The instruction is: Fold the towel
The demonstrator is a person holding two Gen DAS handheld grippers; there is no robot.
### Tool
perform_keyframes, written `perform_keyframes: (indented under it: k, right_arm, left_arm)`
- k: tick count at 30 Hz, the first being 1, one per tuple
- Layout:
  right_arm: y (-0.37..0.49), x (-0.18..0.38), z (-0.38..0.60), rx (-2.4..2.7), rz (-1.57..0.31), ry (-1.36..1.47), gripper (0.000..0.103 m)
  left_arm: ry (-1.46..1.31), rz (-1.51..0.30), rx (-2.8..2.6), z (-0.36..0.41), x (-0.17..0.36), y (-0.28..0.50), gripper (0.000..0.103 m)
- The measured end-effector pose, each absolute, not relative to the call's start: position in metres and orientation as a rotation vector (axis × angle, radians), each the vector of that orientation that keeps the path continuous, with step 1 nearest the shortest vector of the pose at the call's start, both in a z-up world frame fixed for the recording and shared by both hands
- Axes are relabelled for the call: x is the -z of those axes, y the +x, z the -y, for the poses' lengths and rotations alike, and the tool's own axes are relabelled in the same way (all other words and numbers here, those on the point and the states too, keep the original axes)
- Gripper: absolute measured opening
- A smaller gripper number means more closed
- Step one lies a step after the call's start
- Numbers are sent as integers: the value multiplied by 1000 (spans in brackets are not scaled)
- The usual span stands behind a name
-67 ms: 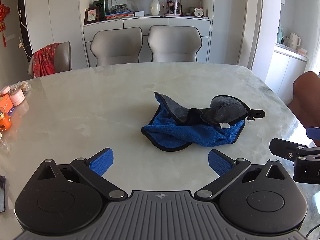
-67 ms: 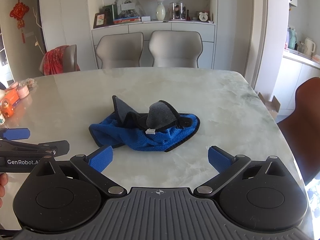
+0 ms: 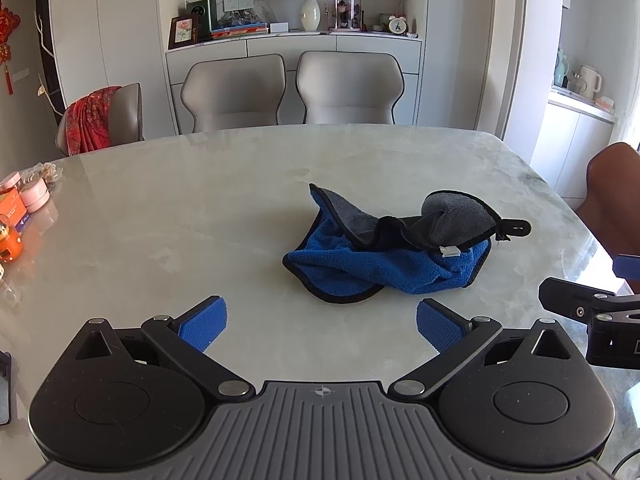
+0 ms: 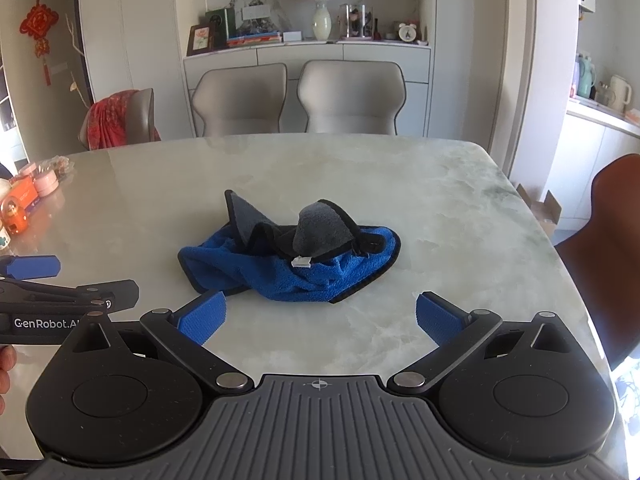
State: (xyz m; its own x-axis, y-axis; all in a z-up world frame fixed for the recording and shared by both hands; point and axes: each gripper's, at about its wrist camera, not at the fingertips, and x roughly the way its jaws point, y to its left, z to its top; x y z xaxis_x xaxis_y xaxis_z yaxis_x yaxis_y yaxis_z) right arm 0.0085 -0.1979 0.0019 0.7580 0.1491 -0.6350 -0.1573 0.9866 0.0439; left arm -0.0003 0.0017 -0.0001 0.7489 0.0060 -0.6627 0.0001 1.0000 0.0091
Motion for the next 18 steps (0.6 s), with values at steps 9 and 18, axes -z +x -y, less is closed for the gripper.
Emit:
perform_keyframes:
  k: [9,18]
  right_arm:
    - [16,-6,201,-158,-686,-13,103]
    - [11,5,198,-157,-682,-18,103]
  left_arm:
    - [19,-741,-2,-3,0,5,103]
    - [21,-738,6,1,3,5,103]
